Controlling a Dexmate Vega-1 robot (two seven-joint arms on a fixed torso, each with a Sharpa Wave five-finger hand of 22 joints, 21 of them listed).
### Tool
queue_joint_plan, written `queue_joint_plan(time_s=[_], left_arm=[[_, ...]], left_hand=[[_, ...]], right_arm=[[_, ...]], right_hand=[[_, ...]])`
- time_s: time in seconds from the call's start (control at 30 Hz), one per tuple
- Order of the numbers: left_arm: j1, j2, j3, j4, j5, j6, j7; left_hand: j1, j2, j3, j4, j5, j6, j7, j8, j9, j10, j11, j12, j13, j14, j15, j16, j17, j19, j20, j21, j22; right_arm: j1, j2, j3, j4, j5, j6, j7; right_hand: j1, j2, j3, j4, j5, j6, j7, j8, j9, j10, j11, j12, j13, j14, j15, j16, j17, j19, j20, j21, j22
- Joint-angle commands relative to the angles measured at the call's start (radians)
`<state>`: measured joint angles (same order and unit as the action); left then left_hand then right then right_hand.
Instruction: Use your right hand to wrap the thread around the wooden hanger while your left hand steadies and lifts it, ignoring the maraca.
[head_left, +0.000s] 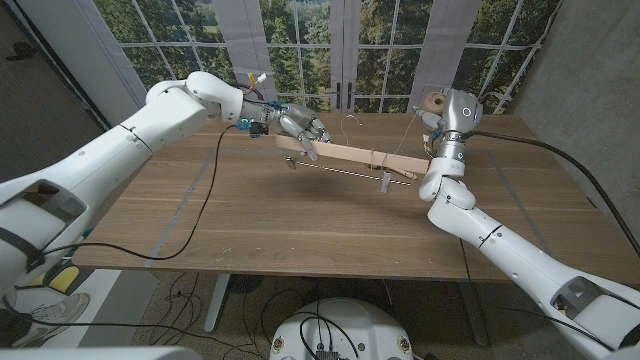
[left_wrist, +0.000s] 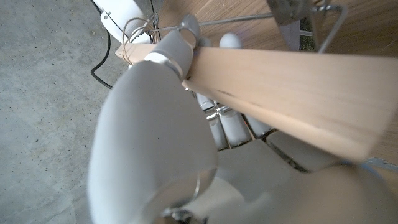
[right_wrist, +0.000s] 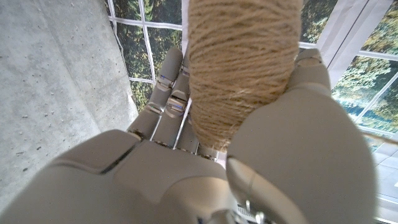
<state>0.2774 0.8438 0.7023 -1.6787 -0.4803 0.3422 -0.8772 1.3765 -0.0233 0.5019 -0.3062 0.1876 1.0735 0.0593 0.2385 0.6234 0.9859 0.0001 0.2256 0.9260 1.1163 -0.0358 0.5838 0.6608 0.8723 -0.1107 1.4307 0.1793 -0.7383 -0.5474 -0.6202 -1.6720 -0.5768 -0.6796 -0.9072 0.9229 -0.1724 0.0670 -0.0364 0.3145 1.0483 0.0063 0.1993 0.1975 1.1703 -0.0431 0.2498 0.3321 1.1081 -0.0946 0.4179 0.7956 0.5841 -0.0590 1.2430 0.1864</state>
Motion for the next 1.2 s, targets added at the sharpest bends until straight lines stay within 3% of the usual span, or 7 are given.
queue_joint_plan(time_s=[0.03,0.33,0.7,1.2], left_arm=[[-0.015,0.000,0.028,0.016,0.053,0.013,-0.037],[-0.016,0.005,0.045,0.012,0.108,0.036,-0.008],[0.043,0.005,-0.019,0.012,0.070,0.002,0.080],[0.056,0.011,-0.032,-0.017,0.067,0.047,0.146]], left_hand=[[-0.002,0.164,0.155,0.147,-0.003,0.001,0.003,0.001,0.002,-0.002,0.000,-0.001,0.003,0.226,-0.176,0.004,0.004,0.009,-0.109,-0.002,0.005],[-0.001,0.164,0.154,0.147,-0.003,0.001,0.006,0.000,0.004,0.000,0.000,-0.002,0.001,0.225,-0.176,0.001,0.003,0.007,-0.109,-0.002,0.005],[0.000,0.164,0.153,0.148,-0.004,0.002,0.004,-0.003,0.001,-0.001,0.003,-0.003,0.000,0.227,-0.175,0.002,0.005,0.005,-0.109,-0.002,0.005],[-0.002,0.164,0.151,0.150,-0.003,0.005,0.002,-0.003,0.001,0.003,0.000,-0.003,0.000,0.226,-0.175,0.000,0.004,0.006,-0.108,-0.001,0.004]], right_arm=[[0.018,0.003,0.017,-0.003,-0.041,0.012,-0.068],[0.026,0.010,0.032,-0.016,-0.068,0.032,-0.118],[0.009,0.005,0.046,-0.058,-0.093,0.084,-0.159],[0.012,0.007,0.024,-0.086,-0.174,0.210,-0.210]], right_hand=[[0.340,0.324,-0.004,0.004,0.005,0.077,-0.069,0.003,0.006,0.019,-0.010,-0.006,0.004,0.115,-0.126,0.000,0.003,-0.004,-0.134,0.008,0.000],[0.340,0.325,-0.008,0.006,0.005,0.077,-0.070,0.003,0.006,0.021,-0.010,-0.007,0.005,0.116,-0.126,-0.002,0.005,-0.005,-0.134,0.010,-0.001],[0.342,0.325,-0.011,0.009,0.006,0.077,-0.069,0.003,0.006,0.022,-0.009,-0.010,0.006,0.116,-0.126,-0.005,0.006,-0.005,-0.134,0.012,-0.001],[0.347,0.326,-0.015,0.011,0.007,0.079,-0.070,0.003,0.006,0.023,-0.006,-0.012,0.010,0.119,-0.126,-0.007,0.008,-0.006,-0.134,0.014,-0.001]])
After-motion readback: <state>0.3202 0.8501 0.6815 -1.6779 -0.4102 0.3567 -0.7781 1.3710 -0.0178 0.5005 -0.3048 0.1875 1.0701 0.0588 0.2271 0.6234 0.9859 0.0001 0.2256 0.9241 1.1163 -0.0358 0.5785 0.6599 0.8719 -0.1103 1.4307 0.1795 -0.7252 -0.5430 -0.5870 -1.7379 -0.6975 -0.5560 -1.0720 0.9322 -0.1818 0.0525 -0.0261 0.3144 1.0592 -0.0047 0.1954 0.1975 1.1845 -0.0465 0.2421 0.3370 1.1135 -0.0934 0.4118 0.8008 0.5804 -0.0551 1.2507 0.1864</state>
